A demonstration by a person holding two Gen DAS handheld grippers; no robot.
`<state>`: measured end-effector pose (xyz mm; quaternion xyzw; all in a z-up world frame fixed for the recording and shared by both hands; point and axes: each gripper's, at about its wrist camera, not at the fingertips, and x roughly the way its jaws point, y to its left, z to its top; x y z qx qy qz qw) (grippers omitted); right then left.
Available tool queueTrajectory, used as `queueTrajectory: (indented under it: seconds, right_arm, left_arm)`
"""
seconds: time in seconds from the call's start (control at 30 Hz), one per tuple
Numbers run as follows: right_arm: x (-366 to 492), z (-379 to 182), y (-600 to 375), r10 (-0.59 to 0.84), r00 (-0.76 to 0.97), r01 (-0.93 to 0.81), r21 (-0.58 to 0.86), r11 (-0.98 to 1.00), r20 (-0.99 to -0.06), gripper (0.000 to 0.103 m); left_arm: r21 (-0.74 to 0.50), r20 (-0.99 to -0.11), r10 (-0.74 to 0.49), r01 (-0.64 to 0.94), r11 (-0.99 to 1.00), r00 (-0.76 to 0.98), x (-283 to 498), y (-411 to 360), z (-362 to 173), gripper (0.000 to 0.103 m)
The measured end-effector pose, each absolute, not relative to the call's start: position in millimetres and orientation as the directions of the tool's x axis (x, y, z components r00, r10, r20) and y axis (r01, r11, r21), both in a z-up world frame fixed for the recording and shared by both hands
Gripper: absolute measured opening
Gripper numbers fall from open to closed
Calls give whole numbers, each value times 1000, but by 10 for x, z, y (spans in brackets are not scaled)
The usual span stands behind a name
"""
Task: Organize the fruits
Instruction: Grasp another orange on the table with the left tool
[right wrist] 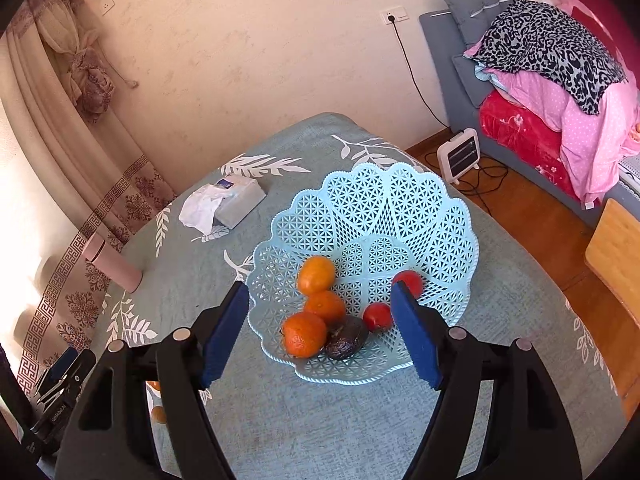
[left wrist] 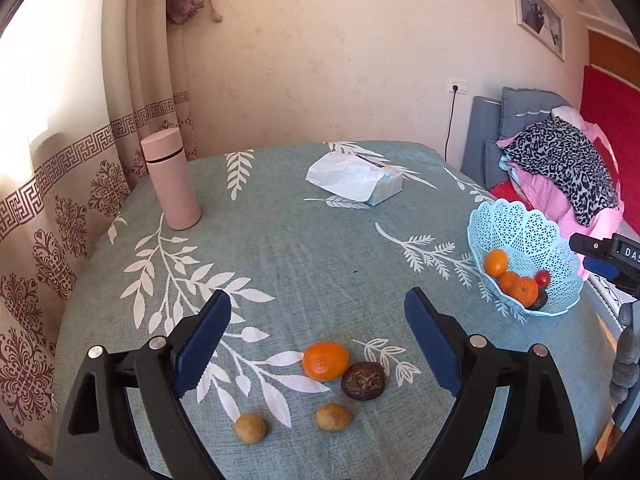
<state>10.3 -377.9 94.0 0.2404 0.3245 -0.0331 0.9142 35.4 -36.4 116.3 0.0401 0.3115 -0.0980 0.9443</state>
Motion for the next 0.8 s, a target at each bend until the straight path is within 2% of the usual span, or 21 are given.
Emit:
queueTrajectory:
  seconds: [0.33,0.7,0.8]
  right_arm:
    - [125,879,-3557,123,772,175,396,902,-623,75]
    - [200,767,-3342,158,744,127,370,920,-649,75]
    - [222,732,-3314,163,736,122,366,923,-657,75]
  left_arm:
    - [-55,-671,-127,121,991,731,446,5,833,88]
    - [-97,-750,-157,128,987,642,685,-140,464,88]
    - [-99,-764,-162,134,986,625,738,-213,386,81]
